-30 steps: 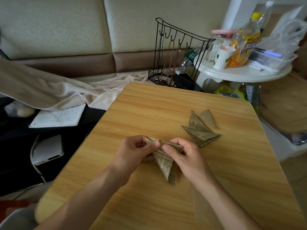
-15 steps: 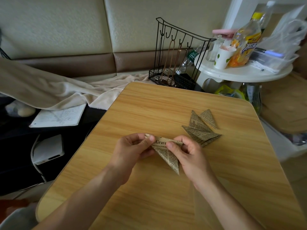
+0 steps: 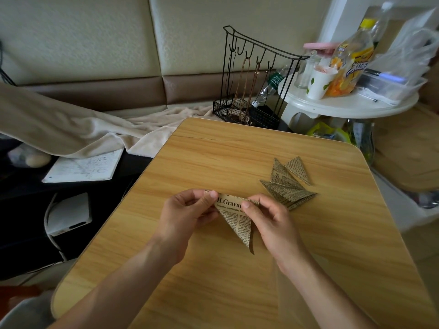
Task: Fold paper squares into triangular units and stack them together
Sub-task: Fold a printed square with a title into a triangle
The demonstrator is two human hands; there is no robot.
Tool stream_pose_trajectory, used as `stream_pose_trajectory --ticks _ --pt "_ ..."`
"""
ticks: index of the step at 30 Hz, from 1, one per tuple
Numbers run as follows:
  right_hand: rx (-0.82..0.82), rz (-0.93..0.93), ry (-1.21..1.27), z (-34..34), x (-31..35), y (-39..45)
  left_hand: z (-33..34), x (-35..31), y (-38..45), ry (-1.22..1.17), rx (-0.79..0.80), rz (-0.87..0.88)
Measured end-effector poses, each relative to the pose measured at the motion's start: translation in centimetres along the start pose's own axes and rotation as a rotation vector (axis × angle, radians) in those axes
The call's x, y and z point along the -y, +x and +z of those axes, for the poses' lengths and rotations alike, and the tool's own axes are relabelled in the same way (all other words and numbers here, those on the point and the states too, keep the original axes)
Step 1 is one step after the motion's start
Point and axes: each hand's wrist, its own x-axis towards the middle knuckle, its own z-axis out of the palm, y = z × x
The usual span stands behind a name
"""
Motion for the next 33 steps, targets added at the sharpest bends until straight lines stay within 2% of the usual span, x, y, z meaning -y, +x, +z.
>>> stream_pose_trajectory --ticks 11,20,29,33 --pt "-0.065 -0.036 -0.045 0.27 -0.28 0.02 0.09 0.00 -0.03 0.019 -0.027 0.000" --pt "-0.057 -0.057 -0.106 0.26 -0.32 0.02 0.11 0.06 -0.04 0.008 -0.031 -0.010" --pt "-0.090 -0.061 -0.121 0.23 -0.50 0.11 -0.34 -0.07 0.25 0.183 0.023 0.175" --pt "-0.124 -0.050 -0.105 0.31 -0.66 0.12 -0.48 0.04 0.26 0.206 -0.001 0.186"
